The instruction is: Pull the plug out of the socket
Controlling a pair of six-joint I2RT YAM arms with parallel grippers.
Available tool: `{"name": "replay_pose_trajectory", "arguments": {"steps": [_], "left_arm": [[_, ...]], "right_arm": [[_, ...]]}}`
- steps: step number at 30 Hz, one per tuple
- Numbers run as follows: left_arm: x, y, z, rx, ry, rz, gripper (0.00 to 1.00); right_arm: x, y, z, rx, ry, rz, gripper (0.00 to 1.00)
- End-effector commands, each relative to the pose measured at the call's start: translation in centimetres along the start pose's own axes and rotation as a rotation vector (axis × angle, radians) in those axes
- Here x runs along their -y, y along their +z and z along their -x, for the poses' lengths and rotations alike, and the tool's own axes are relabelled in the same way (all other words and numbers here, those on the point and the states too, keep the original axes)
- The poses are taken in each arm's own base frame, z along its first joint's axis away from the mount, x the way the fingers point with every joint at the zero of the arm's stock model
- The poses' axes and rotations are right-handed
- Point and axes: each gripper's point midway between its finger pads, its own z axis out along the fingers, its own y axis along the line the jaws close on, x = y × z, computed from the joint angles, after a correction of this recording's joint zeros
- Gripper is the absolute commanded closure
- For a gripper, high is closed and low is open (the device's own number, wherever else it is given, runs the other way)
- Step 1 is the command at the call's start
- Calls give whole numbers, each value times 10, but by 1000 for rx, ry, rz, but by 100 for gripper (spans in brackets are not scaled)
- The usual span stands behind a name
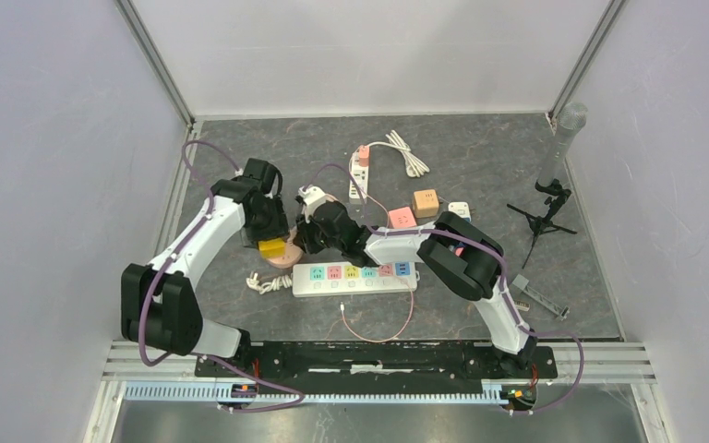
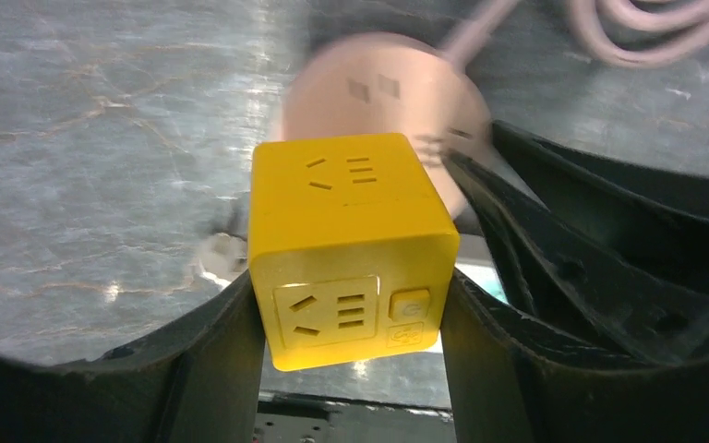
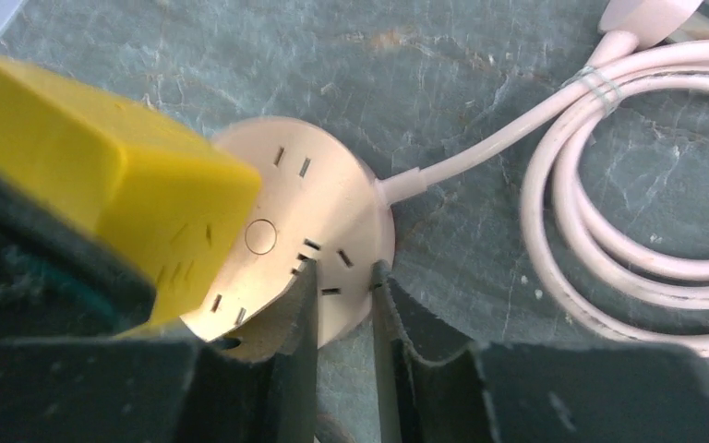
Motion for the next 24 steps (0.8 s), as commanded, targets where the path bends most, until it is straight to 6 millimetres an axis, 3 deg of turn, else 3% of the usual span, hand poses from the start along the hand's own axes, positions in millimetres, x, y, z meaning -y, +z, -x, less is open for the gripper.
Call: {"name": "replay_pose_trajectory", "arguments": {"steps": [1, 5, 11, 14, 19, 24], "left_arm": [[64, -43, 15, 44, 138, -356, 65], [67, -48, 14, 50, 160, -384, 65], [34, -44, 25, 101, 110, -213, 65], [17, -46, 31, 131, 71, -142, 65], [-4, -56, 36, 182, -2, -110, 65], [-19, -69, 40, 237, -65, -106, 65]], "right_arm": [[62, -38, -191, -571, -72, -173, 74], [62, -38, -192, -570, -71, -173, 74], [55, -39, -187, -566, -56, -142, 74], [48, -37, -173, -532, -46, -112, 73], [30, -26, -113, -426, -60, -45, 71], [8, -19, -11, -235, -76, 63, 66]]}}
